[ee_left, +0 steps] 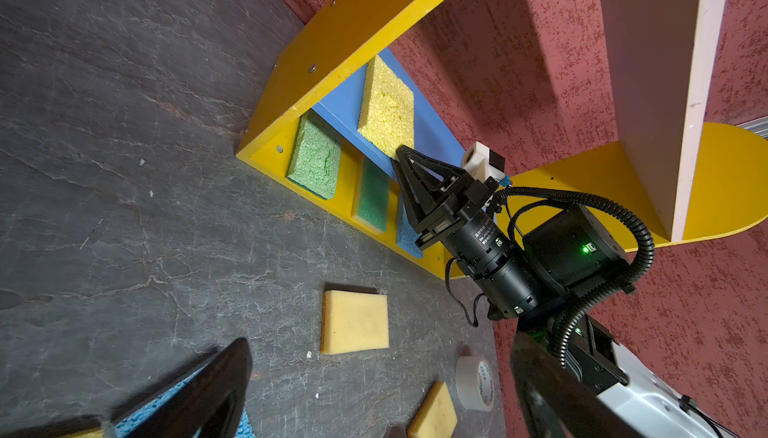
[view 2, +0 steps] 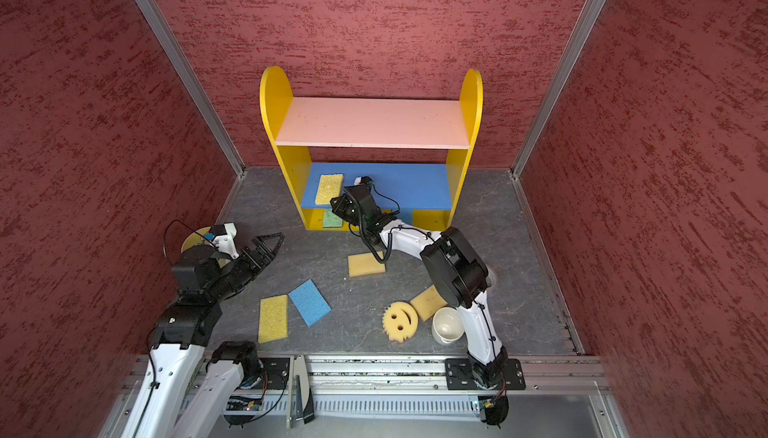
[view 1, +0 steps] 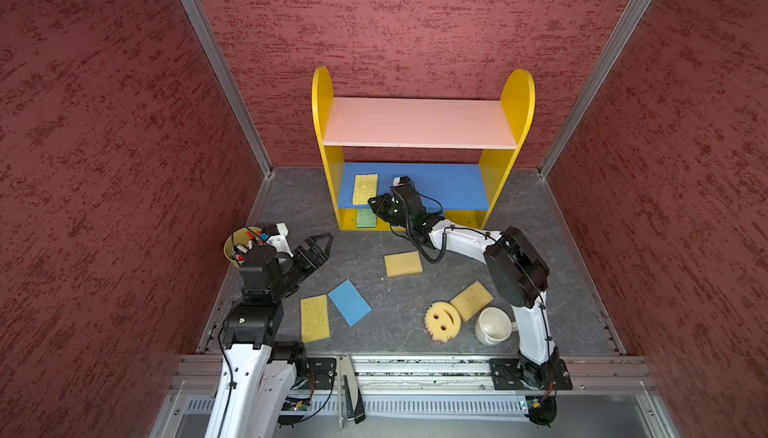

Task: Place and organize the cleaning sponges onto the shelf
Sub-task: 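Lower the yellow sponge upright against the blue board with the right gripper, then press the yellow sponge down against the blue board and open the right gripper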

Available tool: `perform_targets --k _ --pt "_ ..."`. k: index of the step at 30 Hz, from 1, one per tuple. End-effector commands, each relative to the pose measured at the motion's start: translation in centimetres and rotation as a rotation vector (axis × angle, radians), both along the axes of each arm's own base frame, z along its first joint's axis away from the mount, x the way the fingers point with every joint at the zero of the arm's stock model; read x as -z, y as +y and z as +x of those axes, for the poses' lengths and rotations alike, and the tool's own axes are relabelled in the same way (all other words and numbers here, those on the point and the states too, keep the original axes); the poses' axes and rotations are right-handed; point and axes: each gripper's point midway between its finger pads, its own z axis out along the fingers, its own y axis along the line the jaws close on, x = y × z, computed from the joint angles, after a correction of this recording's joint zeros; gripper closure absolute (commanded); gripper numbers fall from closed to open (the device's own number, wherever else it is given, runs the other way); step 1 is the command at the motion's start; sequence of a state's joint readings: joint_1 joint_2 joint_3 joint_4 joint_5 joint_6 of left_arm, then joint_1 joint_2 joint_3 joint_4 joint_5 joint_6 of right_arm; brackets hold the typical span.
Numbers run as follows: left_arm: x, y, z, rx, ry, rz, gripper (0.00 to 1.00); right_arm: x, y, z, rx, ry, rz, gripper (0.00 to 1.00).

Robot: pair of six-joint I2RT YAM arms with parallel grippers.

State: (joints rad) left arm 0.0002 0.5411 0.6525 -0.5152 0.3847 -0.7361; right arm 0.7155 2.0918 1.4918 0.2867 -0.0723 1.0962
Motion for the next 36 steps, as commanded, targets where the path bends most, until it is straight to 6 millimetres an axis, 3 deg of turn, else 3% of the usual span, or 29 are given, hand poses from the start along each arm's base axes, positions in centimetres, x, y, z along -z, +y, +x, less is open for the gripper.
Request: perform_targets --k 1,9,17,36 --pt "-0.3 0.0 0.1 0.004 -0.02 -0.007 0.03 0.4 -0.3 1.0 0.037 0.014 0.001 0.78" --pt "-0.5 0.0 0.2 0.003 -0.021 -0.013 0.03 0.4 -0.5 0.7 0.027 0.02 0.0 0.65" --pt "-0.4 -0.1 0.4 0.007 -0.014 -0.028 0.03 0.4 -1.0 -0.3 0.014 0.025 0.003 0.6" --pt "-0.4 -0.2 0.3 0.009 -0.013 -0.044 0.03 -0.1 -1.9 -1.5 0.002 0.013 -0.016 0.57"
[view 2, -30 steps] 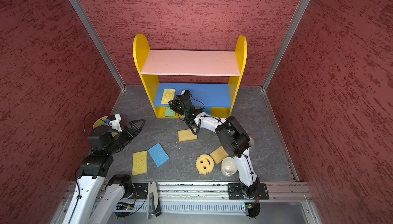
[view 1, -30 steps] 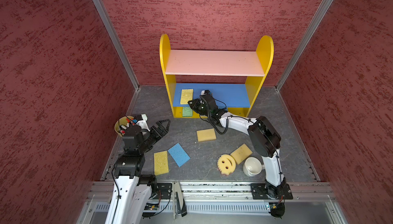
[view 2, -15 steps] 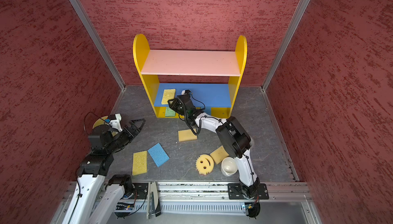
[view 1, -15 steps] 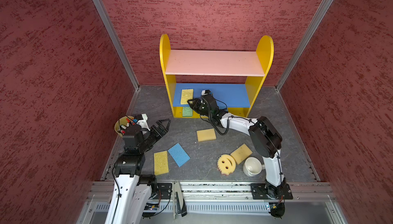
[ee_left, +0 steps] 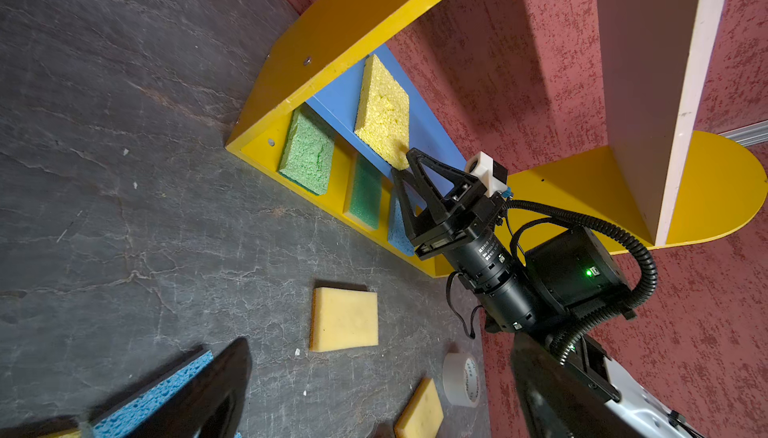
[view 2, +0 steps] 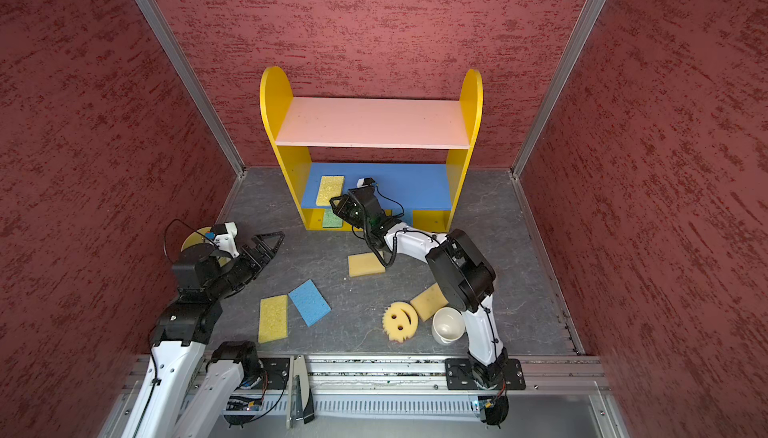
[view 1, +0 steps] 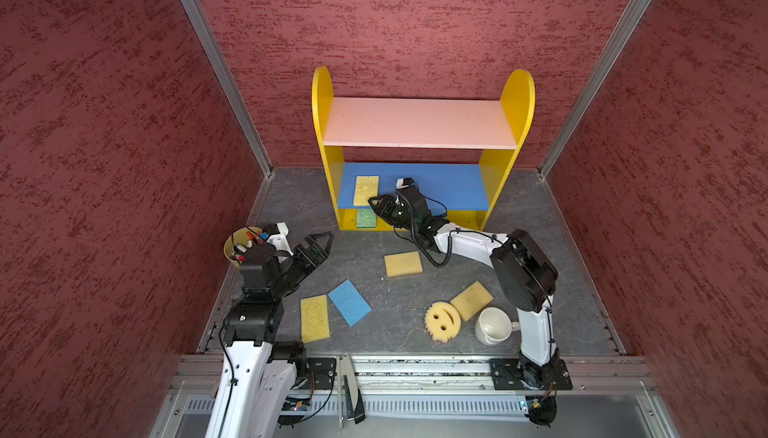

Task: Place and organize the cleaning sponges onto the shelf
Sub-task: 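Press the yellow sponge down against the blue board and open the right gripper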

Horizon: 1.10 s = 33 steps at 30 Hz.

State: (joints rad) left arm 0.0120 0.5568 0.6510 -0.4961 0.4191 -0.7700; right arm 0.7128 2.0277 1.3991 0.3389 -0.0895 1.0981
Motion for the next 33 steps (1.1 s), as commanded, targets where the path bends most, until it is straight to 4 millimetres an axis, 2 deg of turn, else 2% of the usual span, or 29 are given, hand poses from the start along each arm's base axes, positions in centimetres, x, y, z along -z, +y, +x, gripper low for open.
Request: perform_targets --k 1,15,23,27,33 --pt "-0.3 0.1 0.1 0.0 -0.023 -0.002 0.03 0.5 -1.0 -0.1 0.016 0.025 -0.041 0.57" --pt "-0.3 0.2 -0.2 -0.003 -0.023 0.007 0.03 -0.1 -2.0 0.5 0.045 -0.015 -0.134 0.55" --pt "0.0 0.2 -0.1 -0.004 -0.014 0.006 0.03 -0.4 -2.4 1.5 0.054 -0.042 -0.217 0.55" --pt "0.2 0.2 -0.1 -0.004 -0.009 0.006 0.03 -0.2 -2.1 1.9 0.047 -0.043 -0.242 0.57" --pt "0.1 0.2 0.0 -0.004 -0.01 0.004 0.03 0.2 -1.7 2.2 0.039 -0.038 -0.248 0.67"
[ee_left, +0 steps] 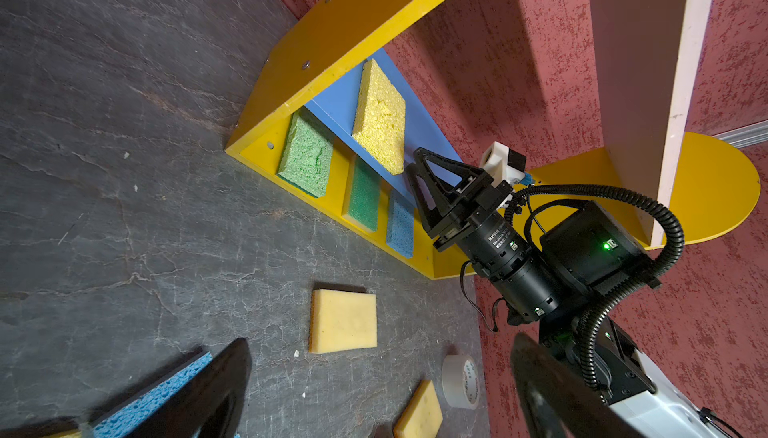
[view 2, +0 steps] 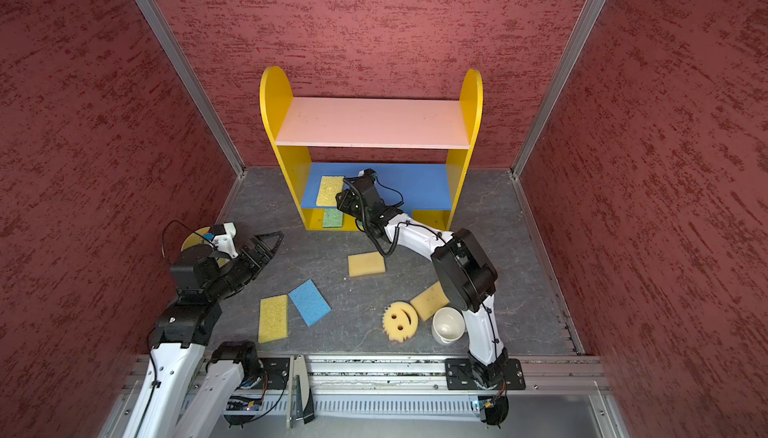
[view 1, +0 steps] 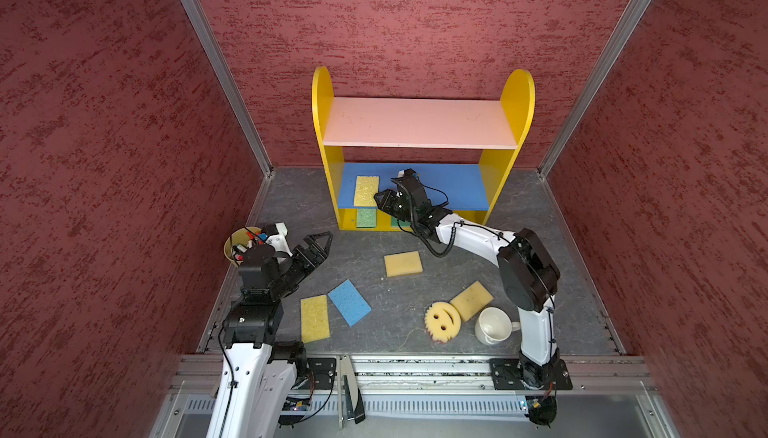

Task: Place and organize the cleaning sponges onto the shelf
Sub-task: 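Press the yellow sponge down against the blue board and open the right gripper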

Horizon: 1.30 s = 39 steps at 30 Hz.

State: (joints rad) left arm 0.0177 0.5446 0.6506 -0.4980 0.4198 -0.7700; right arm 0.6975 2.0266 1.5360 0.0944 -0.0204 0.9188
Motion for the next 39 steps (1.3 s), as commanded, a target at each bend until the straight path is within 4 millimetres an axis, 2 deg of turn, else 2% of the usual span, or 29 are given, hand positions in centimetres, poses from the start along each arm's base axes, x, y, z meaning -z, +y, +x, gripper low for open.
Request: perform_targets --k 1,17,39 --pt "0.3 0.1 0.1 0.001 -0.001 0.005 0.03 1.1 -0.3 0.8 0.023 0.013 -0.041 0.67" --pt "0.7 0.1 0.4 0.004 0.012 0.002 0.03 2.4 0.6 1.6 0.011 0.037 -0.048 0.83" --pt "0.7 0.0 0.9 0.009 0.018 -0.007 0.03 1.6 0.5 2.2 0.008 0.024 -0.025 0.77"
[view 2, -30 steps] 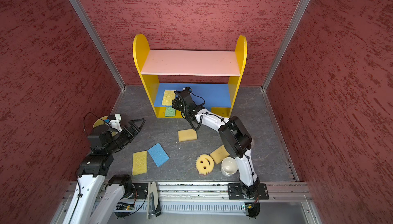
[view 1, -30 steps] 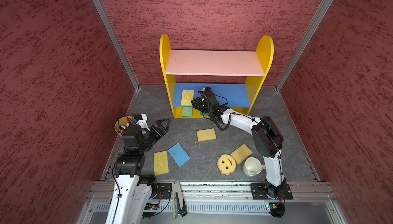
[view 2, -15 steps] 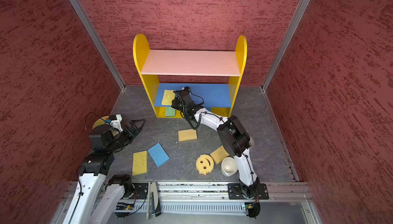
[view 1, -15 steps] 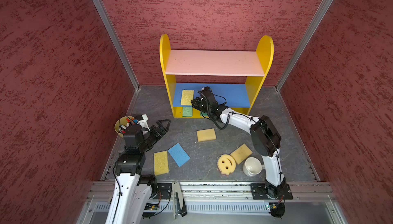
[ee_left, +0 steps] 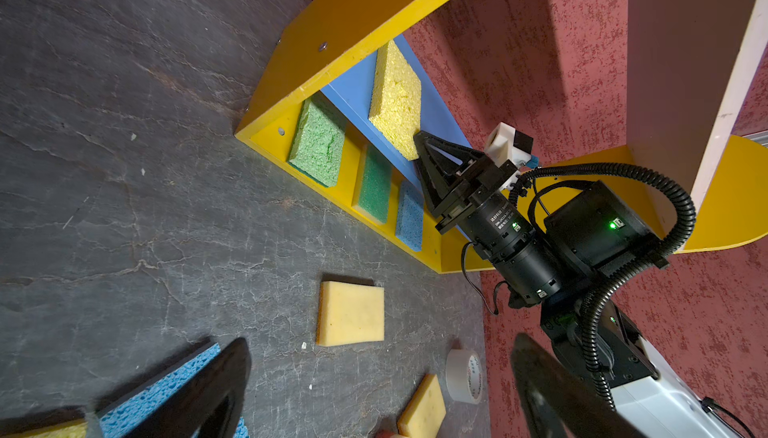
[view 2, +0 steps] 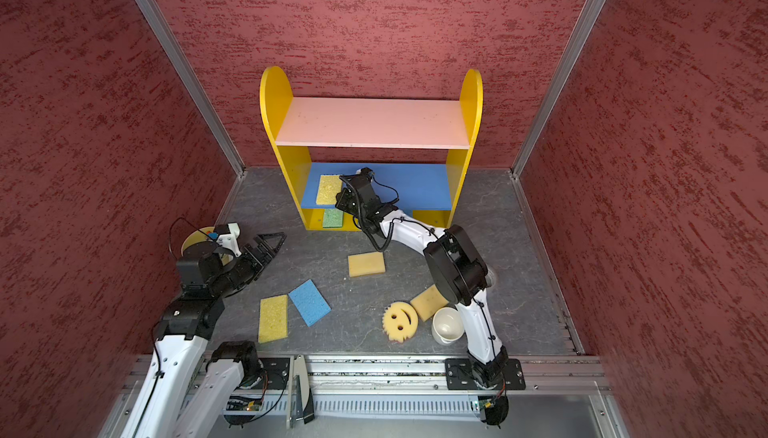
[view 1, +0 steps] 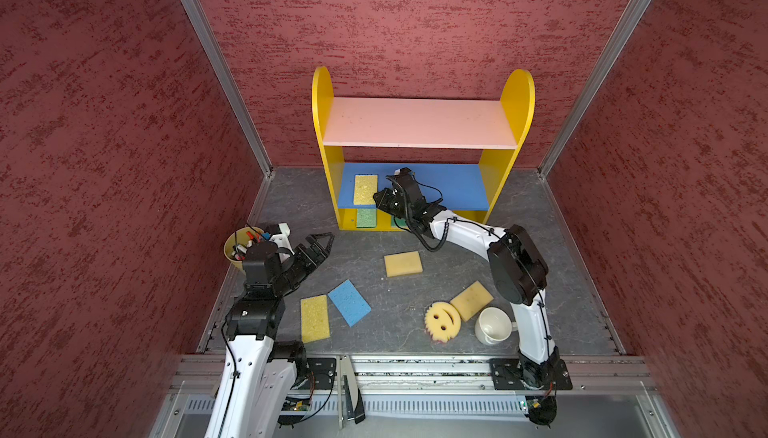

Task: Place and organize the cleaning sponges onto the shelf
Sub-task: 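Press the yellow sponge down against the blue board and open the right gripper, then move the right gripper back to the blue sponge on the table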

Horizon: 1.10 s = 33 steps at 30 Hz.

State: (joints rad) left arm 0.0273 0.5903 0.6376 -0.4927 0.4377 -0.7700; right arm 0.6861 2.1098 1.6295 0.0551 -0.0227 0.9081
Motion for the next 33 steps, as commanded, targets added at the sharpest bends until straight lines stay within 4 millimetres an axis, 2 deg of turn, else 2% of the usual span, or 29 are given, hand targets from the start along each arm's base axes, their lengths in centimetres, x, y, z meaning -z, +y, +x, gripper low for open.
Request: perform_targets --k 1,11,20,26,30,33 --pt "-0.7 0.1 0.3 0.002 -0.035 0.0 0.03 0.1 0.0 0.4 0.0 0.007 0.002 0.77" --pt "-1.0 0.1 0.1 0.0 -0.04 -0.003 0.03 -0.5 -0.5 -0.7 -0.008 0.002 0.03 0.76" --pt "-2.0 0.4 -0.3 -0.012 -0.055 0.02 0.02 -3.7 -2.5 -3.0 -0.007 -0.072 0.027 0.7" --pt "-0.4 1.0 -0.5 -0.046 0.01 0.031 0.03 -4.7 -4.0 -6.4 -0.038 -0.12 -0.044 0.67" --pt "2.1 1.4 -0.5 -0.067 0.116 0.032 0.03 -5.1 -4.2 -9.7 -0.091 -0.189 -0.133 0.66" --pt "3.1 1.1 -0.6 -0.066 0.142 0.004 0.03 -5.2 -3.8 -12.4 -0.133 -0.258 -0.242 0.63"
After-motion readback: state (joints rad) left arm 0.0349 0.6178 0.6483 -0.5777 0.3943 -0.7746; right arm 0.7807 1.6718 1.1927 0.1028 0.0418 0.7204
